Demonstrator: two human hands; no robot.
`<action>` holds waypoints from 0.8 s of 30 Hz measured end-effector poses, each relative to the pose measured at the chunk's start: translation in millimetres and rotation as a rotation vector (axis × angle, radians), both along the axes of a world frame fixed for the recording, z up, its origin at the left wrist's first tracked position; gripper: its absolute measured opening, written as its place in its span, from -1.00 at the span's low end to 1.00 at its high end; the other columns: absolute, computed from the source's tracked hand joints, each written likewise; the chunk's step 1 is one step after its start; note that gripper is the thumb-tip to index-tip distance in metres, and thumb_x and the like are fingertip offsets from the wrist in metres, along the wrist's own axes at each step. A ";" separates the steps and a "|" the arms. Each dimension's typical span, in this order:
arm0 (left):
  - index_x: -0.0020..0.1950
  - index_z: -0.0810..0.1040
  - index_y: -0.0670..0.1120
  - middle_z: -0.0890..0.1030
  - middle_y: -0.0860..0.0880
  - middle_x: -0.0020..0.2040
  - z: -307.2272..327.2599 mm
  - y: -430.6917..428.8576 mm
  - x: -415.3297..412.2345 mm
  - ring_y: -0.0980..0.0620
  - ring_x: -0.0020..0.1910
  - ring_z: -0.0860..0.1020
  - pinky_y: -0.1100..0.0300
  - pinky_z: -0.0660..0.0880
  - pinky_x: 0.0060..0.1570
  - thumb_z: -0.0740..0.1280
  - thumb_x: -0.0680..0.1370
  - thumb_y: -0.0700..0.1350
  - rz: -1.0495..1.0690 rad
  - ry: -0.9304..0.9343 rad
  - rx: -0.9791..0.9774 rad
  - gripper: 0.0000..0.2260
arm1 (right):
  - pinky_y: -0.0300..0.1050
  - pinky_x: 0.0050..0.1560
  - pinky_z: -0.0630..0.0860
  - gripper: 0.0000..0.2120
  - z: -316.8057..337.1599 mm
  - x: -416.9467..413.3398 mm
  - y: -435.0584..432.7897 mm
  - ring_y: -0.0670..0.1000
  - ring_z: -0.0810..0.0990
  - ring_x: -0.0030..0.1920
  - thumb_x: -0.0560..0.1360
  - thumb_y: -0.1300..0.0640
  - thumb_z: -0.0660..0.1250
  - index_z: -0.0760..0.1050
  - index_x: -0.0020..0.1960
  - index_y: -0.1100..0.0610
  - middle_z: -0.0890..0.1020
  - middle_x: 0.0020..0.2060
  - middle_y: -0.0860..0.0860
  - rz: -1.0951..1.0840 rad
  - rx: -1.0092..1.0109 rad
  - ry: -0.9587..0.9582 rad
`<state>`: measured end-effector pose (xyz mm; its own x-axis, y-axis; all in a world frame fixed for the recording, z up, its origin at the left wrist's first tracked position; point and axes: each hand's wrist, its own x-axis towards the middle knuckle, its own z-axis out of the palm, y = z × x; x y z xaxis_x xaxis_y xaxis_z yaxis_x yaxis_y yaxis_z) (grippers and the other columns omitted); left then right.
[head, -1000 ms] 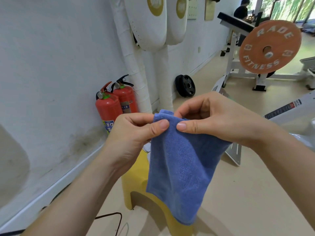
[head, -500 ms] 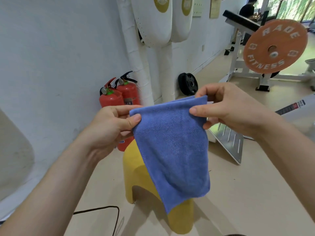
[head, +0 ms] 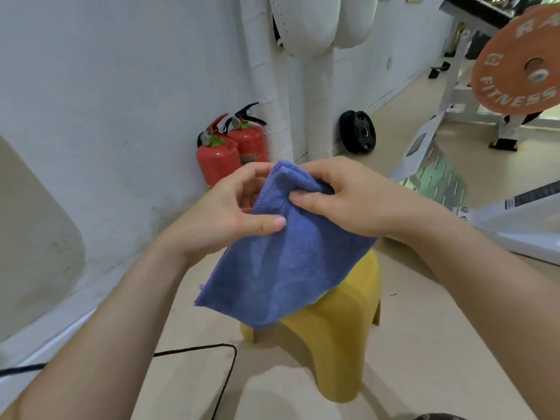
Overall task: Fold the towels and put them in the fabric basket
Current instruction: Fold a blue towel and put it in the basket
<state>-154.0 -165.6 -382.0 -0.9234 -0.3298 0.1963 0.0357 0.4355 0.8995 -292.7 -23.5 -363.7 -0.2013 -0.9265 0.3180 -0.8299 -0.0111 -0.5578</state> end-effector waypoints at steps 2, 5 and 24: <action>0.26 0.51 -0.07 0.64 -0.03 0.17 -15.3 -9.3 3.3 0.02 0.17 0.59 0.10 0.55 0.14 0.50 0.33 -0.28 -0.128 -0.196 0.041 -0.49 | -0.20 -0.08 0.48 -0.87 5.1 0.4 1.8 -0.09 0.57 -0.16 0.58 0.13 0.25 0.55 -0.01 0.15 0.64 -0.16 -0.01 0.043 -0.047 -0.075; 0.16 0.54 -0.08 0.67 0.04 0.09 -54.0 -13.1 -0.6 0.07 0.12 0.61 0.14 0.56 0.05 0.49 0.24 -0.34 -0.217 -0.357 0.180 -0.48 | -0.36 -0.05 0.46 -0.86 9.7 -9.0 6.3 -0.28 0.53 -0.17 0.61 0.10 0.22 0.57 -0.01 0.02 0.61 -0.21 -0.20 0.067 -0.035 -0.206; 0.24 0.44 0.03 0.60 -0.09 0.08 -172.6 -89.1 -53.4 -0.03 0.02 0.59 0.07 0.54 0.02 0.46 0.45 0.02 0.539 -0.239 0.331 -0.60 | 0.01 0.08 0.49 -0.80 -150.7 -113.0 24.5 0.10 0.56 0.00 0.63 0.05 0.14 0.48 0.12 0.09 0.61 0.05 0.13 -0.835 0.051 -0.656</action>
